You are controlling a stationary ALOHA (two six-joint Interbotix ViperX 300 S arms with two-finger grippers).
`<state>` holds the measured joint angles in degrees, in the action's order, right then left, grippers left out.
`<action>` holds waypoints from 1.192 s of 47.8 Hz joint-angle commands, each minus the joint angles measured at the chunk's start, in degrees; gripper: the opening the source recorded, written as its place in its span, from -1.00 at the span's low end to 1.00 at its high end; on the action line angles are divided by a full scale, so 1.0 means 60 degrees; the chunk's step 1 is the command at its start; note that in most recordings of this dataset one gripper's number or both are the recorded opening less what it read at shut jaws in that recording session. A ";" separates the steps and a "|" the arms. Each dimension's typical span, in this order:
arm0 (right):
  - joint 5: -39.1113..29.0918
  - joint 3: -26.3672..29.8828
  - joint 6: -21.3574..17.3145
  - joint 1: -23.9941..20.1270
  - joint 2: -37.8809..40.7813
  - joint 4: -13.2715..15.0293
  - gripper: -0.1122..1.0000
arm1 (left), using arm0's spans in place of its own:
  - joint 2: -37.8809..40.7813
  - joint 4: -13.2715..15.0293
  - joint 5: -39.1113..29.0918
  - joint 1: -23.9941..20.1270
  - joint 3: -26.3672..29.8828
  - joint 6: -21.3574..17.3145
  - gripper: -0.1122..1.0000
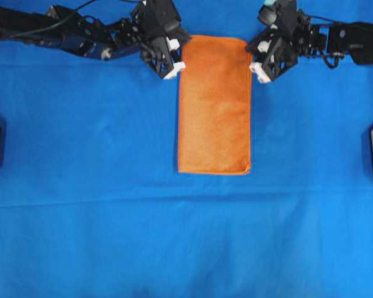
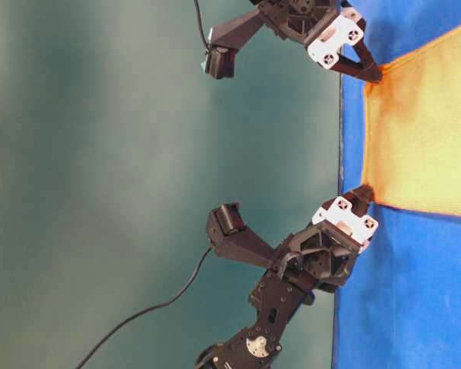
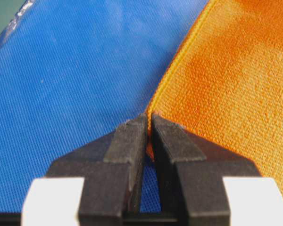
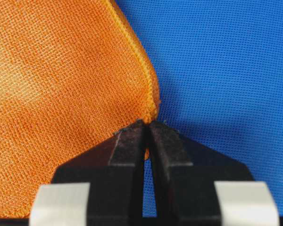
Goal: Fold the orange towel.
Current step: 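Grasp the far corners of the vertical strip with both grippers, then fold the far half toward the near end with both grippers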
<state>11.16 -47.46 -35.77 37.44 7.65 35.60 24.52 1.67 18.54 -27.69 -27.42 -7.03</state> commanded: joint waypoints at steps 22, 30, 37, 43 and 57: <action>-0.0513 0.0439 0.0029 0.0000 -0.0601 0.0059 -0.76 | -0.0820 -0.0015 -0.0073 -0.0015 0.0088 -0.0264 -0.75; -0.0894 0.0630 0.0029 0.0044 -0.0762 0.0132 -0.76 | -0.1025 -0.0015 -0.0103 -0.0220 0.0190 -0.0806 -0.75; -0.0952 0.0806 0.0044 0.0190 -0.0776 0.0249 -0.76 | -0.1099 -0.0015 -0.0249 -0.0410 0.0293 -0.0894 -0.75; -0.0952 0.0894 0.0044 0.0249 -0.0776 0.0264 -0.76 | -0.1084 -0.0015 -0.0322 -0.0469 0.0322 -0.0952 -0.75; -0.0981 0.0688 -0.0029 0.0103 -0.1318 0.0264 -0.76 | -0.1597 -0.0015 -0.0967 -0.0337 0.0234 -0.1025 -0.75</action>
<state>5.27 -43.33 -35.86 38.67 2.99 37.18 18.63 1.58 13.80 -30.32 -26.63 -13.10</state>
